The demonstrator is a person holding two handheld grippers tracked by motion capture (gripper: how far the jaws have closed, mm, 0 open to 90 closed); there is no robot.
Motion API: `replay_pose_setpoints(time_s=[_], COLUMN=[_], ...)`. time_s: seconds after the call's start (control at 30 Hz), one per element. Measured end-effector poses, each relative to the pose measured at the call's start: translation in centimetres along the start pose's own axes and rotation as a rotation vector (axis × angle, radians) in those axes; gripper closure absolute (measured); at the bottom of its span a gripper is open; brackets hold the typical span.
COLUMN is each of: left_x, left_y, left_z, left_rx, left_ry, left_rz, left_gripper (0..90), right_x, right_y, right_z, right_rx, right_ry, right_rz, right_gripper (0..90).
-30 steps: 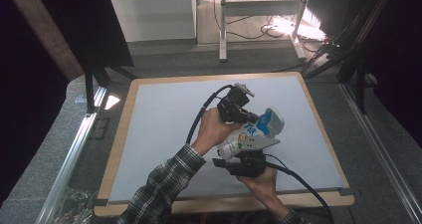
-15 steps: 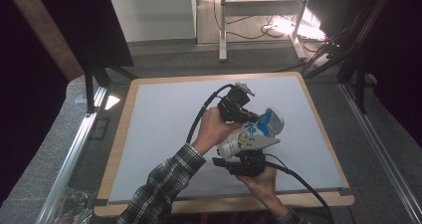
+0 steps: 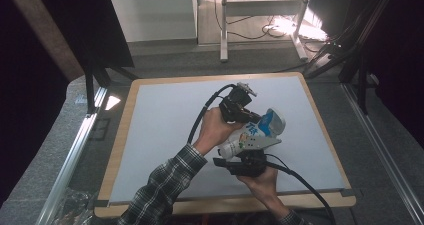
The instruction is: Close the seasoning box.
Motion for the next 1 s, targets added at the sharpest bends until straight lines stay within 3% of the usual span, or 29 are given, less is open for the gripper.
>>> replay_pose_setpoints(time_s=[1.0], left_x=[-0.21], left_y=[0.07], left_z=[0.09], left_rx=[-0.002], left_ry=[-0.003], left_rz=[-0.008], left_gripper=[89.7], right_x=[-0.04], right_y=[0.07], right_z=[0.05], right_rx=[-0.007], right_ry=[0.004], right_rz=[0.004], right_gripper=[58.7])
Point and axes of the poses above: each handheld gripper's, and its own axes: x roughly backward along the jaws, z roughly out of its top, y roughly to its right, the point moved 3 cm from there along -x, roughly forward along the jaws, and after that the axes turned 2 degrees about -x, right-handed, at the moved point
